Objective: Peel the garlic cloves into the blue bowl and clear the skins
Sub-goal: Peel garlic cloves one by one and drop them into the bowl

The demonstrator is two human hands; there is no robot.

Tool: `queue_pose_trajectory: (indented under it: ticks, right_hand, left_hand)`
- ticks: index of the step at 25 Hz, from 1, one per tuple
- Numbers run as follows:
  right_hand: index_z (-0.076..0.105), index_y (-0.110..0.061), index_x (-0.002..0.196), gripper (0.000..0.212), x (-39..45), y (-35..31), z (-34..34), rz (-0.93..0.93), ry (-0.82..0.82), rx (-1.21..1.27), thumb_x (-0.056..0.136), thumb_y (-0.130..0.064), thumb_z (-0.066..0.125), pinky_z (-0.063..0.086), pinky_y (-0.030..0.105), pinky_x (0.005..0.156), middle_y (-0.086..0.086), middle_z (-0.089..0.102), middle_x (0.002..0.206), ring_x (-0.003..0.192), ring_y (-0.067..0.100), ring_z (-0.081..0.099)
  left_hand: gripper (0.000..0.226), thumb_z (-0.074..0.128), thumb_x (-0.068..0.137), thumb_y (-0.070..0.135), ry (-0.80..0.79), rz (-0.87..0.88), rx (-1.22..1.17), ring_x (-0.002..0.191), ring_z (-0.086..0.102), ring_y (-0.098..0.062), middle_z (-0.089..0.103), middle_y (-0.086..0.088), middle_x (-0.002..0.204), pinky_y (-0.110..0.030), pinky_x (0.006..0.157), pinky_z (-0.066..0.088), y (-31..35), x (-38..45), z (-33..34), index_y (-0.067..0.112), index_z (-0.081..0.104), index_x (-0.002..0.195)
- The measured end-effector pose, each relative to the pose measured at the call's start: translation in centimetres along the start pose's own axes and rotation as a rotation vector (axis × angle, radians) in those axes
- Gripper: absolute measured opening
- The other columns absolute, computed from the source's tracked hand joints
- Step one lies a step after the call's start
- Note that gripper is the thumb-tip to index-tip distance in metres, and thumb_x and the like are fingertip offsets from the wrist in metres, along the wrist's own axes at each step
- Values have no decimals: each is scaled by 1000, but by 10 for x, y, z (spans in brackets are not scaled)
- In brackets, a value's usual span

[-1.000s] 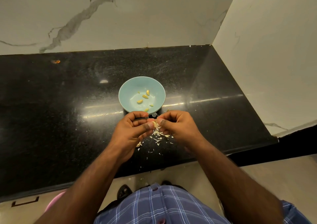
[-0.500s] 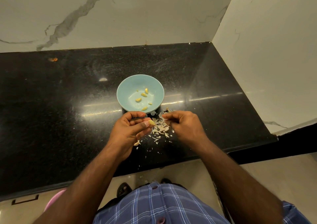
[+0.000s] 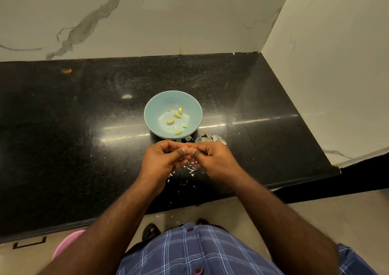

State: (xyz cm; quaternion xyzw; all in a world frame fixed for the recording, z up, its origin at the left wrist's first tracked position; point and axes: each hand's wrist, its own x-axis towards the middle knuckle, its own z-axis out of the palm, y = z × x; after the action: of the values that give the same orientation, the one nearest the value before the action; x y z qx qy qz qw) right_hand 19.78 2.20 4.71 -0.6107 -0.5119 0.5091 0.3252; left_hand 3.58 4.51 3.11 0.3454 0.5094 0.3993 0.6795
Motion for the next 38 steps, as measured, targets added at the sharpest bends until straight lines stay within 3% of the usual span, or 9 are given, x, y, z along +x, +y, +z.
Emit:
queue_pose_trajectory:
  ticks: [2,5,8,11,17,20,25,33,38]
  right_hand:
    - [78,-25,106,19,3,3,0,1,57,-24,94,-12,71,62,42,85,-2,79,92,87,15,76]
    - [75,-21,88,14,6,5,-11,34,177,-133,83,-9,80,62,37,79,-1,76,82,78,12,73]
    - [75,-22,97,12,3,1,-16,49,159,-114,88,-15,77,60,29,79,-3,76,88,82,6,72]
    - [74,-24,98,7,3,-2,-16,69,144,-133,96,-22,68,60,35,86,-5,78,89,86,8,74]
    - [68,-17,94,10,9,-5,-16,114,193,-13,100,-25,63,62,43,82,1,77,83,78,13,74]
    - [70,-19,85,12,15,-6,-17,100,248,-87,96,-22,69,59,38,74,0,69,75,70,14,63]
    - [70,-10,95,13,32,-16,-15,94,245,63,93,2,67,64,39,79,9,72,89,81,23,74]
    - [76,-15,94,15,66,-48,-3,-57,352,-139,86,-2,75,62,31,83,-5,75,90,88,10,71]
    - [70,-15,97,9,47,-39,9,-1,273,10,100,-14,62,61,31,63,8,75,82,63,16,71]
  left_hand:
    - [10,72,91,13,20,29,58,74,75,-22,77,-16,82,-26,65,60,-2,2,0,4,76,91]
    - [5,75,91,22,16,183,426,79,73,-17,77,-1,80,-38,75,59,-9,8,-12,25,80,90]
    - [11,75,90,27,-2,240,669,79,70,-12,73,9,79,-42,79,59,-10,7,-16,38,75,93]
    - [4,73,91,41,28,289,838,76,66,-2,71,16,77,-32,70,54,-3,3,-15,38,74,88]
    - [19,60,96,53,59,244,870,69,64,3,71,23,73,-30,69,53,5,0,-24,39,73,98]
    - [8,67,96,39,120,246,836,85,66,2,72,21,87,-25,71,52,7,1,-33,39,73,100]
    - [16,67,97,22,155,180,765,85,66,-2,71,15,94,-23,69,51,9,2,-51,35,71,105]
    - [19,69,96,16,162,93,828,88,66,-3,70,14,96,-20,71,47,9,4,-73,32,71,105]
    - [17,75,91,18,109,64,873,90,67,-5,73,12,93,-25,79,50,8,5,-85,33,72,98]
